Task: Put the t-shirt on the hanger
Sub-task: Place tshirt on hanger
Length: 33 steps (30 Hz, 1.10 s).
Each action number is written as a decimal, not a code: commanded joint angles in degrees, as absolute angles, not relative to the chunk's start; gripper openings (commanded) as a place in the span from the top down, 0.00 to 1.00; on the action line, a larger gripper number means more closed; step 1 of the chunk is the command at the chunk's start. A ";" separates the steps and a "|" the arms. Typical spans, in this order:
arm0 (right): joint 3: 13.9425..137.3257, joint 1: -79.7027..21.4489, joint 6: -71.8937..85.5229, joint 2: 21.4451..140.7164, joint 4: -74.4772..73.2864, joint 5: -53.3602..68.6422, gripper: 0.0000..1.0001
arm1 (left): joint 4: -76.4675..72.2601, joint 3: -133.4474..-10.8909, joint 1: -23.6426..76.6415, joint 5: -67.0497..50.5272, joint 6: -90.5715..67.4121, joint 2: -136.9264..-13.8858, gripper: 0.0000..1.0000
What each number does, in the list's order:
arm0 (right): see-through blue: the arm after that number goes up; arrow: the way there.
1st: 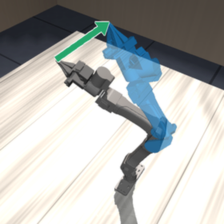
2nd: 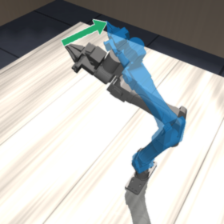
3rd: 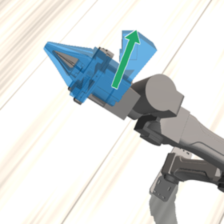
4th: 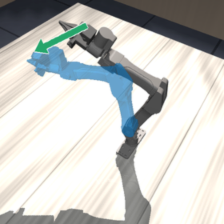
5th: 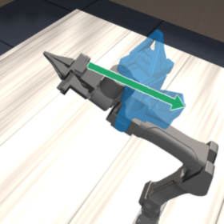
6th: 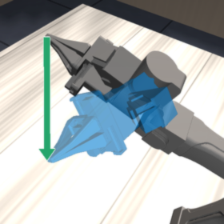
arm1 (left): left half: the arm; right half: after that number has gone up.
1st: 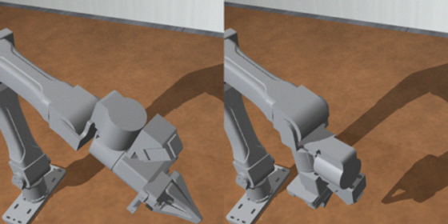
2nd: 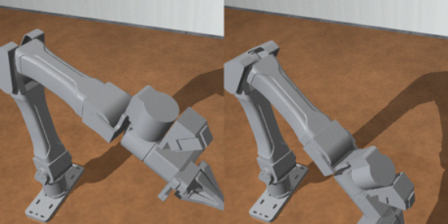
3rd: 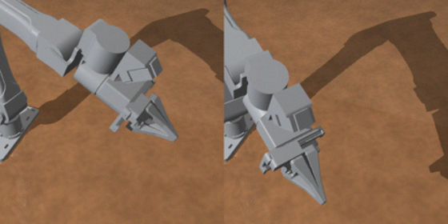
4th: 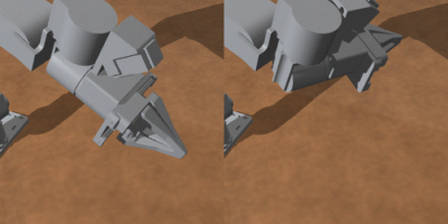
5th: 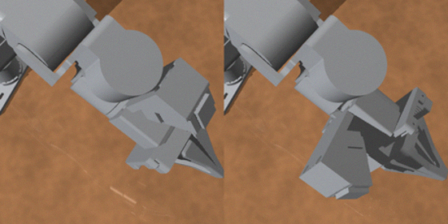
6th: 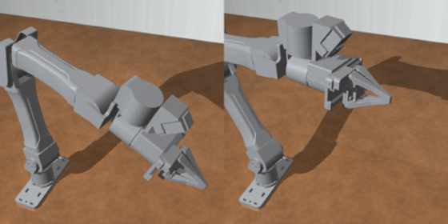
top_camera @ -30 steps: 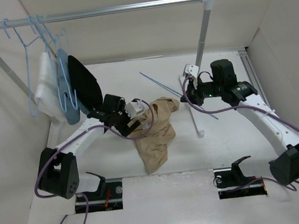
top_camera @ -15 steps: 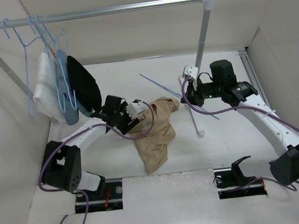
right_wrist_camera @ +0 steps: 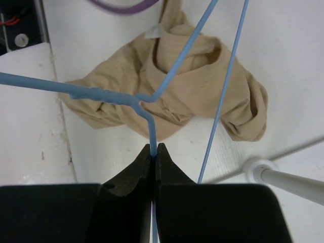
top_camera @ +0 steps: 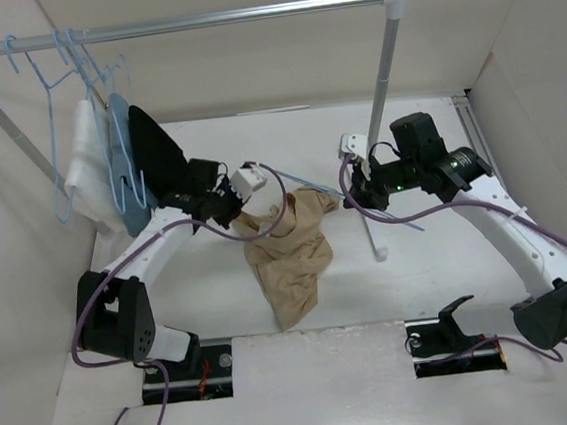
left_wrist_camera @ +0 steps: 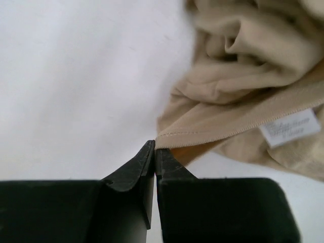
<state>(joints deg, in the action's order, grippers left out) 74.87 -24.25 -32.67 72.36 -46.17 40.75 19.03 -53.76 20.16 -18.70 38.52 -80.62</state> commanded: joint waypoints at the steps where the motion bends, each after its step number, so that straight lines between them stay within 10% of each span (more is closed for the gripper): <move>1: 79.54 -25.14 -35.07 70.58 -53.07 43.42 1.00 | 22.32 -61.59 17.58 -22.24 33.58 -79.54 1.00; 33: 78.13 -33.40 -34.28 75.85 -49.05 44.48 1.00 | 25.75 -65.48 22.59 -20.65 33.83 -79.37 1.00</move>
<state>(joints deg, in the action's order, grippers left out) 76.03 -33.45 -34.24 77.12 -54.65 44.75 23.51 -63.92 21.30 -20.49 29.74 -81.43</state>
